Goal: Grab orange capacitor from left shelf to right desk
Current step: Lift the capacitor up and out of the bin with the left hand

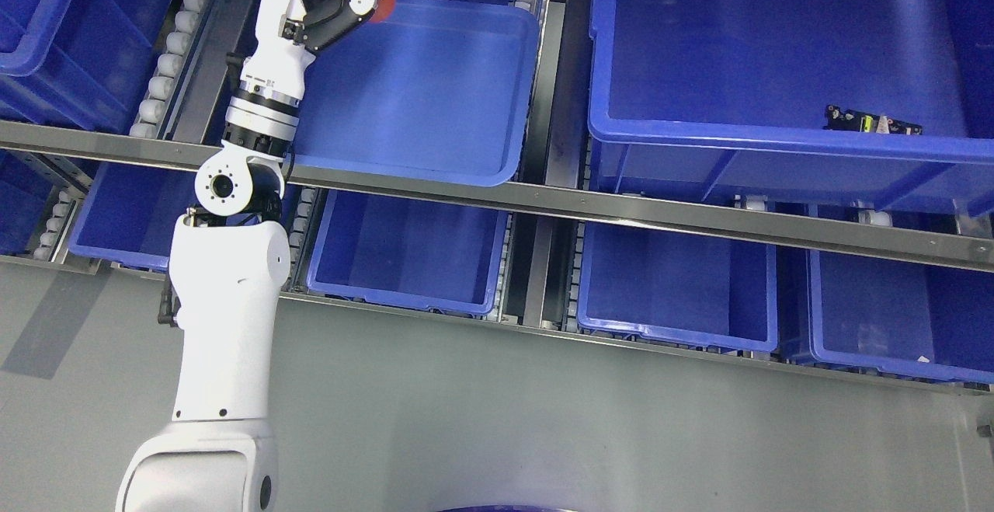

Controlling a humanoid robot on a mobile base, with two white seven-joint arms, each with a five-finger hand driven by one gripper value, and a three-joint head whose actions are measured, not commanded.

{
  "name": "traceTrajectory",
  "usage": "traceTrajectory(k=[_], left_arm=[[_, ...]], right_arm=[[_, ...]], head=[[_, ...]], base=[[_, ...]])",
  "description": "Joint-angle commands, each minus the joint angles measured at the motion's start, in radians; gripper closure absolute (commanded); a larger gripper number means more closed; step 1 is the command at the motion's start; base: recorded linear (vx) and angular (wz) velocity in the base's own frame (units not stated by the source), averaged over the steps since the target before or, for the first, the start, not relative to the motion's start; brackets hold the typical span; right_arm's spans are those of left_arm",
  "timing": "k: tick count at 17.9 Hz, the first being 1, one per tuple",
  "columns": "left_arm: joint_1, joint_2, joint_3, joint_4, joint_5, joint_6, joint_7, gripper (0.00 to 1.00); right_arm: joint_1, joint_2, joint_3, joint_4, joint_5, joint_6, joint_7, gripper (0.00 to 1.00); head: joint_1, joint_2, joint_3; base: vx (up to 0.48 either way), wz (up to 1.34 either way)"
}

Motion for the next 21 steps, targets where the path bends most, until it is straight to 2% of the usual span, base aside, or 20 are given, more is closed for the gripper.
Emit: traceTrajectory(k=[1,3,6,16,21], left_arm=[[0.125,0.017,-0.016,-0.381,0.005,-0.002,0.113,1.0],[0.132,0.017,-0.017,-0.406,0.005,0.004,0.177,1.0],[0.212,0.017,-0.024,-0.431,0.005,-0.022,0.177,1.0],[0.445,0.017,-0.102,-0.431,0.005,-0.301,0.174,1.0],[0.562,0.017,-0.132,-0.431,0.005,-0.341,0.174,0.99]], right_arm=[[0.02,-0.017,-0.012,-0.017,0.003,-0.003,0.0,0.0],[0.02,-0.017,-0.012,-0.017,0.003,-0.003,0.0,0.0],[0.02,-0.017,-0.012,-0.017,0.003,-0.003,0.0,0.0],[0.02,-0.017,-0.012,-0.017,0.003,-0.003,0.0,0.0],[0.02,-0.017,-0.012,-0.017,0.003,-0.003,0.0,0.0]], head=[[0.0,0.0,0.0],[0.0,0.0,0.0],[0.0,0.0,0.0],[0.0,0.0,0.0],[0.0,0.0,0.0]], base=[[0.0,0.0],[0.0,0.0],[0.0,0.0],[-0.002,0.0],[-0.057,-0.01]])
